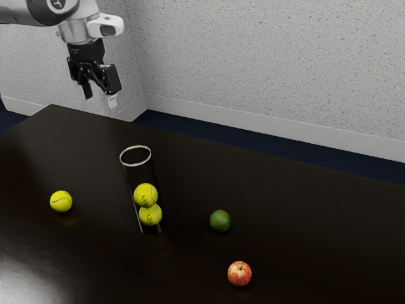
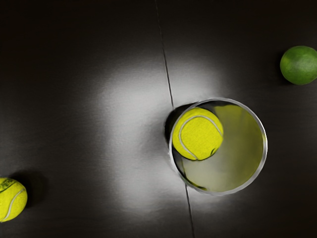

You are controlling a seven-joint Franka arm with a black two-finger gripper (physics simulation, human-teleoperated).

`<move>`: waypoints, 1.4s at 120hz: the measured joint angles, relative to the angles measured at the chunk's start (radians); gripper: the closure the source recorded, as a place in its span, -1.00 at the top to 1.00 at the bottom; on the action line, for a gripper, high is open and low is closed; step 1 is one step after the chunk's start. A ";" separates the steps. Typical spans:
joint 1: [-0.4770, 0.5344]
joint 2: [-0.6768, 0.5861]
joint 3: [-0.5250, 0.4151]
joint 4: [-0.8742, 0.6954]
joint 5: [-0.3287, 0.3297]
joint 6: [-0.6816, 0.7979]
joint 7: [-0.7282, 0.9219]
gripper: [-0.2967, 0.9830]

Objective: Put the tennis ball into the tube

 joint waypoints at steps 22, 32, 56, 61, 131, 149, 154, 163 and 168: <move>0.012 -0.002 0.000 0.001 0.001 0.022 0.022 0.54; 0.014 -0.005 0.003 -0.007 0.005 0.023 0.029 0.54; -0.016 -0.098 0.094 -0.227 0.012 0.099 0.037 0.53; -0.002 -0.102 0.113 -0.250 0.015 0.115 0.041 0.54; 0.170 -0.086 0.184 -0.603 0.078 0.515 0.196 0.54; 0.210 -0.034 0.213 -0.612 0.079 0.585 0.240 0.54; 0.217 -0.025 0.213 -0.628 0.079 0.612 0.256 0.54; 0.225 0.018 0.214 -0.643 0.078 0.666 0.288 0.54; 0.229 0.041 0.215 -0.644 0.078 0.694 0.304 0.54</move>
